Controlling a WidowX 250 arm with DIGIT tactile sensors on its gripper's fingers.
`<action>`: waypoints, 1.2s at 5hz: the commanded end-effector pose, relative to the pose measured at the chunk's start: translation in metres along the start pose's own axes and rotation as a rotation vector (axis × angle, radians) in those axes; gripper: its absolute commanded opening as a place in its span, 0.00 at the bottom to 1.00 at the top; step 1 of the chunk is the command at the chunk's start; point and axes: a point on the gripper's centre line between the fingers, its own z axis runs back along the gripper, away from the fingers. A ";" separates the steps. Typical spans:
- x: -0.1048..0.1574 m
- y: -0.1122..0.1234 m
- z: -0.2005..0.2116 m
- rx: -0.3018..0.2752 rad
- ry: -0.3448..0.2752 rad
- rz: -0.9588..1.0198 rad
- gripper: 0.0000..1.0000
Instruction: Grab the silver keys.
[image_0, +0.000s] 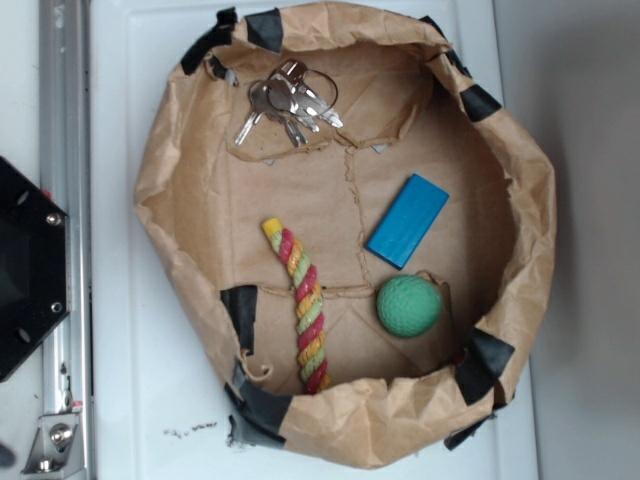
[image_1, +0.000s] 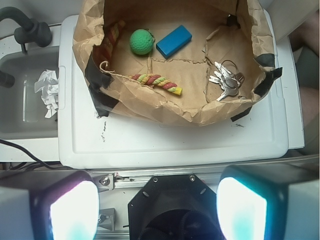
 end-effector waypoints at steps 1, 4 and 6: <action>0.000 0.000 0.000 0.000 0.000 0.000 1.00; 0.070 0.009 -0.036 -0.018 -0.103 0.228 1.00; 0.095 0.028 -0.078 0.020 -0.145 0.127 1.00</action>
